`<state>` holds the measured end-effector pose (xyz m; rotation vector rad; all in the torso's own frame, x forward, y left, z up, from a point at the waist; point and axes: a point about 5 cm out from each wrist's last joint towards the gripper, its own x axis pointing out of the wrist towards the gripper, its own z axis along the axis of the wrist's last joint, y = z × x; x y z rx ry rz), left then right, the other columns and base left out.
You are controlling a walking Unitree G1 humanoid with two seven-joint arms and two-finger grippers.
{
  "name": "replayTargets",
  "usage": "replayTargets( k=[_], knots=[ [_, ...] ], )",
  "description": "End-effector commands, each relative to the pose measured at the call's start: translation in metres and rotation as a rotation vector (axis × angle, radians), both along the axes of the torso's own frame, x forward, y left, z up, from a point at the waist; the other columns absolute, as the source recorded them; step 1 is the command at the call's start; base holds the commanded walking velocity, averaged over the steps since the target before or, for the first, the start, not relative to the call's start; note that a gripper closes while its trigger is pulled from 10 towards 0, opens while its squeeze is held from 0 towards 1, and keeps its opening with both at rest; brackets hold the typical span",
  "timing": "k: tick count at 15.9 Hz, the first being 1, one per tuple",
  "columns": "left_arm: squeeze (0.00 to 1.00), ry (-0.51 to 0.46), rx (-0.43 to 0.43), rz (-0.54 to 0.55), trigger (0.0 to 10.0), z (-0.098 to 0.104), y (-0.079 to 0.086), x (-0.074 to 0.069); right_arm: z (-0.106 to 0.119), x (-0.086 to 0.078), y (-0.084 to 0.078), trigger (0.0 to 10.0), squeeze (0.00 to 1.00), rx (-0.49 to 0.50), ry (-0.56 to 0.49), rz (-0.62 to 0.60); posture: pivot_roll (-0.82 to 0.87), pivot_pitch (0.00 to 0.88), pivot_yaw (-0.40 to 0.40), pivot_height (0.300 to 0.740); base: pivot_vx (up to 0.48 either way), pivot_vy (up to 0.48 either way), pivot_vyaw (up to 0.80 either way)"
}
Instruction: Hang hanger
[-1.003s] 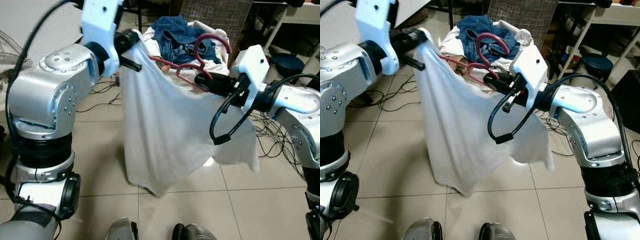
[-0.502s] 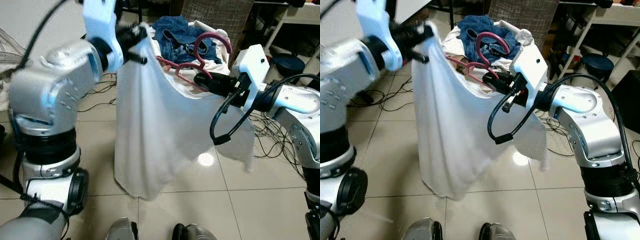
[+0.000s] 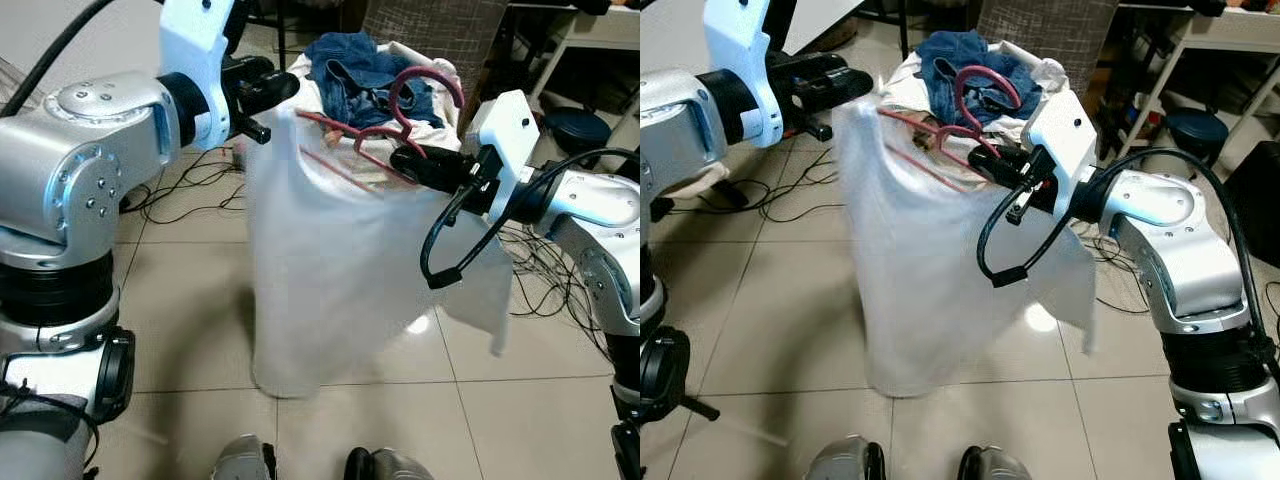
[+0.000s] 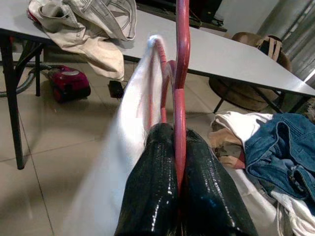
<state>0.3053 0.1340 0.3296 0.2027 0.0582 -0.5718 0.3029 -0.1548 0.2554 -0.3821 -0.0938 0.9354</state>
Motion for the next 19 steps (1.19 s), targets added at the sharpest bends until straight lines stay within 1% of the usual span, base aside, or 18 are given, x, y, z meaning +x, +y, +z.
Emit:
replayTargets(
  k=[1, 2, 4, 5, 6, 7, 8, 9, 10, 11, 12, 13, 14, 15, 16, 17, 18, 19],
  knots=[
    [1.00, 0.005, 0.035, -0.027, 10.0, -0.001, -0.003, -0.003, 0.009, 0.000, -0.003, 0.0, 0.00, 0.001, -0.040, 0.000, -0.05, 0.056, -0.031, 0.740, 0.000, 0.000, 0.00],
    [1.00, 0.012, 0.039, -0.040, 10.0, -0.003, -0.004, -0.003, 0.009, 0.000, -0.003, 0.0, 0.00, 0.000, -0.040, 0.000, -0.05, 0.054, -0.031, 0.740, 0.000, 0.000, 0.00],
    [1.00, 0.008, -0.059, -0.154, 10.0, 0.001, -0.011, -0.008, 0.009, 0.000, -0.004, 0.0, 0.00, 0.000, -0.043, -0.001, -0.05, 0.051, -0.032, 0.740, 0.000, 0.000, 0.00],
    [1.00, -0.004, -0.091, -0.173, 10.0, 0.004, -0.011, -0.008, 0.010, 0.000, -0.004, 0.0, 0.00, 0.000, -0.045, -0.001, -0.05, 0.051, -0.032, 0.740, 0.000, 0.000, 0.00],
    [0.78, -0.112, -0.191, -0.192, 10.0, 0.020, -0.007, -0.007, 0.012, 0.000, -0.005, 0.0, 0.00, 0.016, -0.044, 0.013, -0.05, 0.049, -0.033, 0.740, 0.000, 0.000, 0.00],
    [0.78, -0.167, -0.225, -0.193, 10.0, 0.027, -0.004, -0.006, 0.013, 0.000, -0.006, 0.0, 0.00, 0.025, -0.043, 0.022, -0.05, 0.050, -0.033, 0.740, 0.000, 0.000, 0.00],
    [0.00, -0.313, -0.303, -0.255, 10.0, 0.052, 0.004, -0.011, 0.014, -0.002, -0.008, 0.0, 0.00, 0.042, -0.012, 0.079, -0.05, 0.050, -0.038, 0.740, 0.000, 0.000, 0.00],
    [0.00, -0.326, -0.273, -0.481, 10.0, 0.067, 0.003, -0.026, 0.018, -0.007, -0.011, 0.0, 0.00, 0.079, 0.051, 0.182, -0.04, 0.048, -0.040, 0.740, 0.000, 0.000, 0.00],
    [0.00, -0.277, -0.181, -0.567, 10.0, 0.063, 0.000, -0.030, 0.021, -0.009, -0.012, 0.0, 0.00, 0.091, 0.077, 0.224, -0.04, 0.048, -0.041, 0.740, 0.000, 0.000, 0.00],
    [0.43, -0.250, -0.103, -0.610, 10.0, 0.054, -0.004, -0.032, 0.024, -0.011, -0.012, 0.0, 0.00, 0.091, 0.096, 0.267, -0.04, 0.047, -0.039, 0.740, 0.000, 0.000, 0.00],
    [1.00, -0.167, -0.056, -0.709, 10.0, 0.037, -0.013, -0.035, 0.028, -0.014, -0.013, 0.0, 0.00, 0.065, 0.125, 0.327, -0.04, 0.047, -0.041, 0.740, 0.000, 0.000, 0.00],
    [1.00, -0.088, -0.017, -0.750, 10.0, 0.024, -0.020, -0.036, 0.028, -0.013, -0.015, 0.0, 0.00, 0.024, 0.132, 0.337, -0.04, 0.046, -0.041, 0.740, 0.000, 0.000, 0.00],
    [1.00, -0.065, 0.035, -0.752, 10.0, 0.015, -0.025, -0.034, 0.028, -0.012, -0.015, 0.0, 0.00, -0.011, 0.128, 0.333, -0.05, 0.046, -0.039, 0.740, 0.000, 0.000, 0.00],
    [0.98, -0.049, 0.060, -0.675, 10.0, 0.007, -0.029, -0.024, 0.028, -0.011, -0.015, 0.0, 0.00, -0.047, 0.133, 0.345, -0.05, 0.046, -0.041, 0.740, 0.000, 0.000, 0.00],
    [0.20, -0.046, 0.083, -0.606, 10.0, 0.002, -0.031, -0.014, 0.028, -0.012, -0.013, 0.0, 0.00, -0.057, 0.143, 0.370, -0.05, 0.046, -0.041, 0.740, 0.000, 0.000, 0.00],
    [0.00, -0.020, 0.058, -0.612, 10.0, -0.002, -0.034, -0.011, 0.030, -0.015, -0.010, 0.0, 0.00, -0.058, 0.144, 0.388, -0.05, 0.046, -0.040, 0.740, 0.000, 0.000, 0.00],
    [0.00, 0.007, 0.047, -0.662, 10.0, -0.005, -0.037, -0.013, 0.031, -0.016, -0.008, 0.0, 0.00, -0.063, 0.147, 0.402, -0.05, 0.044, -0.038, 0.740, 0.000, 0.000, 0.00],
    [0.00, 0.028, 0.064, -0.683, 10.0, -0.011, -0.039, -0.014, 0.031, -0.017, -0.007, 0.0, 0.00, -0.064, 0.149, 0.413, -0.05, 0.044, -0.038, 0.740, 0.000, 0.000, 0.00]
  ],
)
